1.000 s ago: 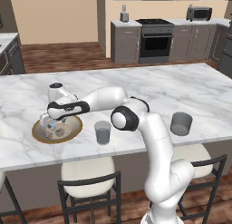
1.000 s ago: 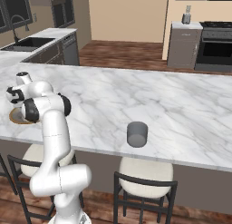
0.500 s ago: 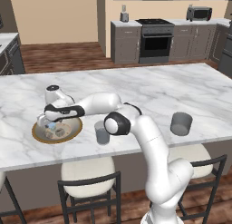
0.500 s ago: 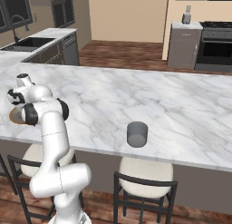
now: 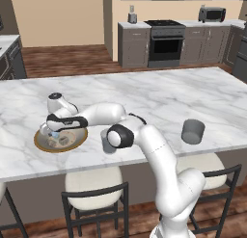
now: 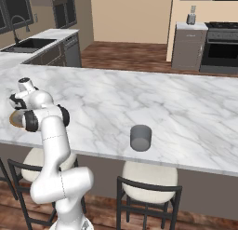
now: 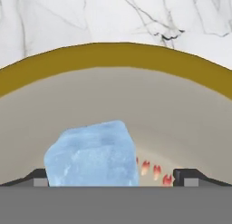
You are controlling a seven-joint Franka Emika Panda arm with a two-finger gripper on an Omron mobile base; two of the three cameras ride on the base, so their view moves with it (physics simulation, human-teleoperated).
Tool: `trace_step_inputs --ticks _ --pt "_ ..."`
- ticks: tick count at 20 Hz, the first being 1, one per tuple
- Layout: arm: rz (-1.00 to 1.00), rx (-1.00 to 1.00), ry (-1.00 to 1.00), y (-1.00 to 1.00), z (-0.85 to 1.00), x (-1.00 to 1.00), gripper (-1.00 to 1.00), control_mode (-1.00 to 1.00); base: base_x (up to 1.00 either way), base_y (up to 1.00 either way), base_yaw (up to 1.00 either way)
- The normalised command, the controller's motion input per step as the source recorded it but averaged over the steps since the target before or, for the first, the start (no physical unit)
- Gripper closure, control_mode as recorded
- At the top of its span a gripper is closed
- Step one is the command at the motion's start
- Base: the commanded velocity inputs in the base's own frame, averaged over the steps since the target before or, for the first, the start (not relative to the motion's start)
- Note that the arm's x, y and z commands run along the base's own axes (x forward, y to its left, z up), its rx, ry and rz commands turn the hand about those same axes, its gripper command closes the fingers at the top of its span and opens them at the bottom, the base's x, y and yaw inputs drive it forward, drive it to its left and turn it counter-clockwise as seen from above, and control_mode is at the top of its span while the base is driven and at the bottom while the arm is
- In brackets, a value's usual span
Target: There are four ice cubes in the ice bowl. Place two ice cubes in each glass of water.
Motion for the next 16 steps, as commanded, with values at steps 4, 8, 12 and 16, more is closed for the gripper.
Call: trace_step_inputs --ticks 4,8,12,16 --pt "0.00 0.00 -0.04 0.06 -0.21 0.12 -1.00 -1.00 0.00 0.00 0.00" --pt "0.00 0.00 -0.03 0.06 -0.16 0.07 1.00 -1.00 0.00 0.00 0.00" --pt "0.00 0.02 0.00 0.00 -0.15 0.00 1.00 -1.00 0.00 0.00 0.00" --pt "-0.01 0.10 0.00 -0.01 -0.01 -0.06 1.00 -1.00 0.00 0.00 0.00"
